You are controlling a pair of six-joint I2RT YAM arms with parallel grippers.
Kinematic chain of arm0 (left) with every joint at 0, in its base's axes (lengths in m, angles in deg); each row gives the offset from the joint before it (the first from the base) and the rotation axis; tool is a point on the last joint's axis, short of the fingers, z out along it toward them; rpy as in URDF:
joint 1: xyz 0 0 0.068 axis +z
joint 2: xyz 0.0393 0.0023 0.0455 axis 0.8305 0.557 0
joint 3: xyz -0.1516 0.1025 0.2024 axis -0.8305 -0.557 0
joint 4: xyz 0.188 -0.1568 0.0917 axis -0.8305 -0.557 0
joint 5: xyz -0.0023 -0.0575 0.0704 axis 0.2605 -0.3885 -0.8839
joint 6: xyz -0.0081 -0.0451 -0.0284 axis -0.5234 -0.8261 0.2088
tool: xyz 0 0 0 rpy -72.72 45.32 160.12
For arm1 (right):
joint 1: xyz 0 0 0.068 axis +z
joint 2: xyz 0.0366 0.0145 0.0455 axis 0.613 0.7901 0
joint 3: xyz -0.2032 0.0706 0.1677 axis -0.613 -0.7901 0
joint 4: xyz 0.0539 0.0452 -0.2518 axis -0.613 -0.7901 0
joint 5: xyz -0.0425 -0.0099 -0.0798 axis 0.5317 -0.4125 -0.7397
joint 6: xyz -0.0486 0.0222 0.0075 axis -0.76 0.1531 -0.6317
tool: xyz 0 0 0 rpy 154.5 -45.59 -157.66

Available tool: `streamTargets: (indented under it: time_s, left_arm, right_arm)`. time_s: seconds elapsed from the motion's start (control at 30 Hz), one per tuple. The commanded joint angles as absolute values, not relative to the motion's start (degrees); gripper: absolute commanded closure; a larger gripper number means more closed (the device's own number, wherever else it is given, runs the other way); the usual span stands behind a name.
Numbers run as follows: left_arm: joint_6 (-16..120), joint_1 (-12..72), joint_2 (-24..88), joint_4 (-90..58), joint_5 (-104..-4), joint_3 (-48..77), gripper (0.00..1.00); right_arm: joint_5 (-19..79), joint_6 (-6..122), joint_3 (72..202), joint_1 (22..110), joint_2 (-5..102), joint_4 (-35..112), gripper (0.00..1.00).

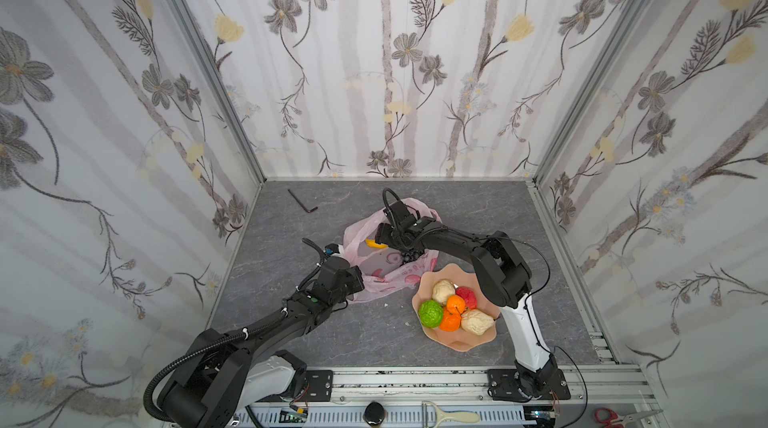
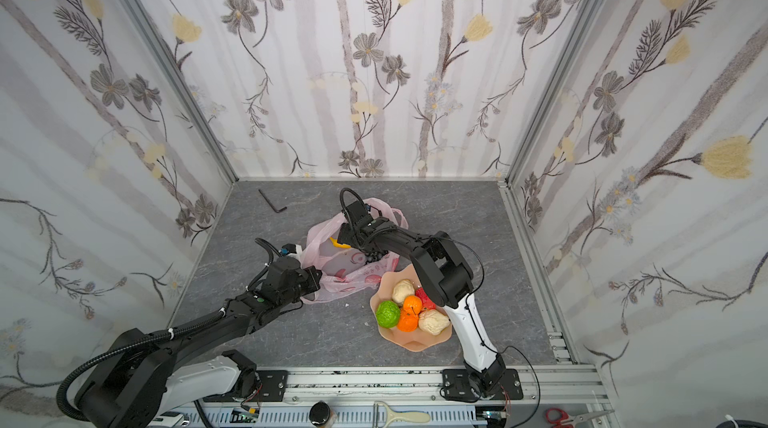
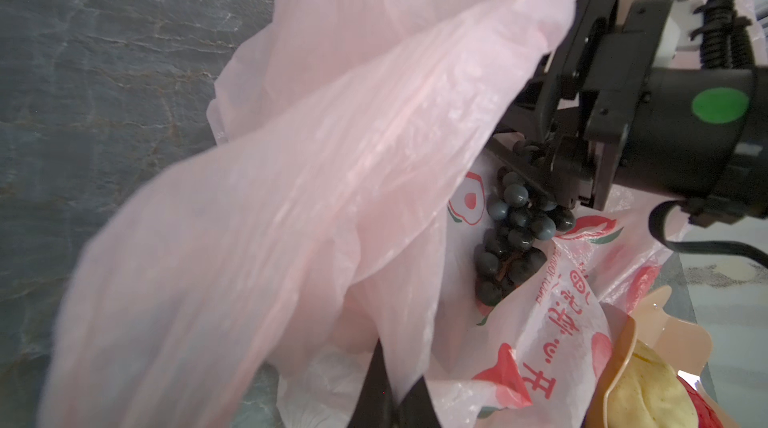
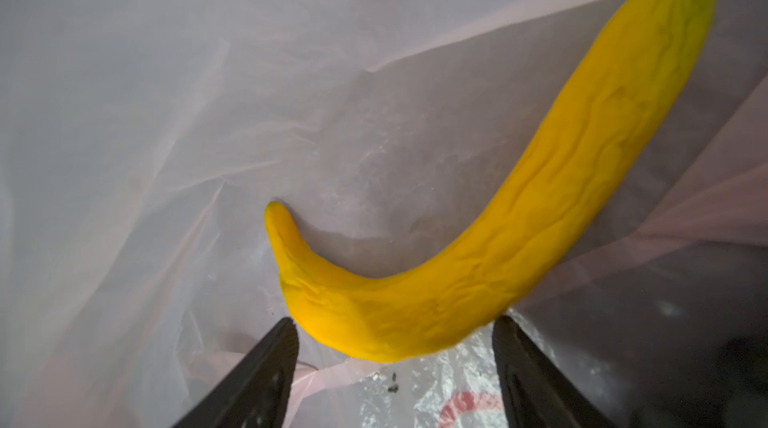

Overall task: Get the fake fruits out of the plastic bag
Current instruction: 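Lower the right gripper onto the yellow banana and close on its end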

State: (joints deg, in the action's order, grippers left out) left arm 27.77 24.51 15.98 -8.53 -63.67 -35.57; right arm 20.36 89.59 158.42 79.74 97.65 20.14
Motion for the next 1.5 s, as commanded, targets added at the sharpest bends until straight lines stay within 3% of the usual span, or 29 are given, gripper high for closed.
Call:
streamTargets:
  time_s: [0.0, 0.33, 0.67, 0.83, 0.97, 1.23, 1.47]
  left_arm:
    - [26.9, 23.6, 14.3, -5.8, -65.7, -36.8, 1.00]
    - [27.0, 22.2, 4.8, -5.3, -66.1, -43.8, 1.00]
    - [29.0, 21.5, 3.5, -5.0, -64.1, -43.6, 1.00]
    - [29.0, 21.2, 4.4, -5.0, -63.7, -44.0, 1.00]
    - [27.5, 21.3, 4.1, -5.5, -66.0, -44.9, 1.00]
    - [27.8, 21.3, 6.9, -7.7, -68.8, -42.4, 1.00]
    - [29.1, 21.3, 7.8, -8.4, -69.0, -40.6, 1.00]
  right_arm:
    - [16.8, 88.8, 160.8, 79.6, 98.9, 18.1, 0.26]
    - [16.6, 86.4, 167.1, 79.4, 102.5, 13.3, 0.28]
    - [13.8, 82.3, 176.1, 80.6, 108.0, 6.0, 0.27]
    - [16.1, 81.1, 176.2, 80.9, 108.3, 6.9, 0.36]
    - [16.4, 80.1, 176.0, 81.3, 108.1, 6.8, 0.51]
    - [15.1, 78.0, 175.4, 82.2, 106.8, 6.5, 0.63]
    - [19.8, 77.4, 174.1, 81.8, 107.6, 10.0, 0.63]
